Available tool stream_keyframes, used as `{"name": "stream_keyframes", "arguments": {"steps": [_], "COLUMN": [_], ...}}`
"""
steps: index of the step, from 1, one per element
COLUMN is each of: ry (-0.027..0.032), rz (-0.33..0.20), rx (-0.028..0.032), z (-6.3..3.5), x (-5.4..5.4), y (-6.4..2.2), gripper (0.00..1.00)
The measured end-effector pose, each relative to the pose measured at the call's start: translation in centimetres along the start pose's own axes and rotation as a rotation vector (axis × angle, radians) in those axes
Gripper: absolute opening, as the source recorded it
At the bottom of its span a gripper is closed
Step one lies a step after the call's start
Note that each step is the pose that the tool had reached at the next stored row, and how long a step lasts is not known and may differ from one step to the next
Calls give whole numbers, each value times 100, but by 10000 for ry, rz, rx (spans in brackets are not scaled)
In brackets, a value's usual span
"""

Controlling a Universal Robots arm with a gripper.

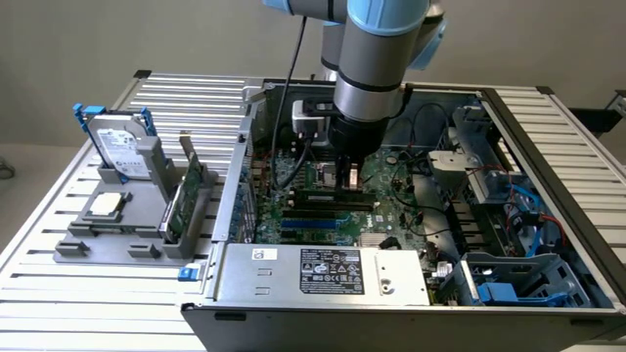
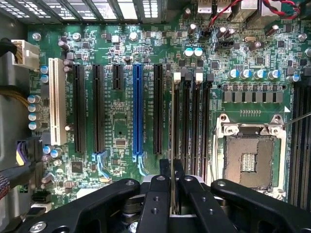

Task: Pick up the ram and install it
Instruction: 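Insert the ram into the slot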

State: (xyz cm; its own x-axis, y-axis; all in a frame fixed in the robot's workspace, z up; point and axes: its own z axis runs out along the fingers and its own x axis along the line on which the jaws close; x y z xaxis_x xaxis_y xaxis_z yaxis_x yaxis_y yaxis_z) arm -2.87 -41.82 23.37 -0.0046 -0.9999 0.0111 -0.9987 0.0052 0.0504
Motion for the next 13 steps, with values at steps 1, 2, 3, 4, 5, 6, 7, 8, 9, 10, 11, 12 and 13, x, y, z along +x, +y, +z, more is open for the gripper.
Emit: {"name": "stream_keyframes", "arguments": {"steps": [1,2,3,4,5,6,7,8,9,10,11,12,13], "ry": [-37,-73,-111,-141,-155,-156,-156,-157,-156,-156,-158,-157,-158], "rz": [-2,-5,-6,-7,-8,-8,-9,-9,-9,-9,-10,-10,-11], "rx": [0,-1,0,0,0,-1,-1,-1,-1,-1,0,-1,0], "z": [3,5,8,12,15,16,18,21,21,23,25,25,27], "x": [0,-1,-1,-2,-3,-3,-3,-4,-4,-4,-5,-5,-7], "y": [0,-1,-1,0,-1,-1,-1,-1,-1,-1,-2,-2,-3], "gripper": [14,14,14,14,14,14,14,14,14,14,14,14,14]}}
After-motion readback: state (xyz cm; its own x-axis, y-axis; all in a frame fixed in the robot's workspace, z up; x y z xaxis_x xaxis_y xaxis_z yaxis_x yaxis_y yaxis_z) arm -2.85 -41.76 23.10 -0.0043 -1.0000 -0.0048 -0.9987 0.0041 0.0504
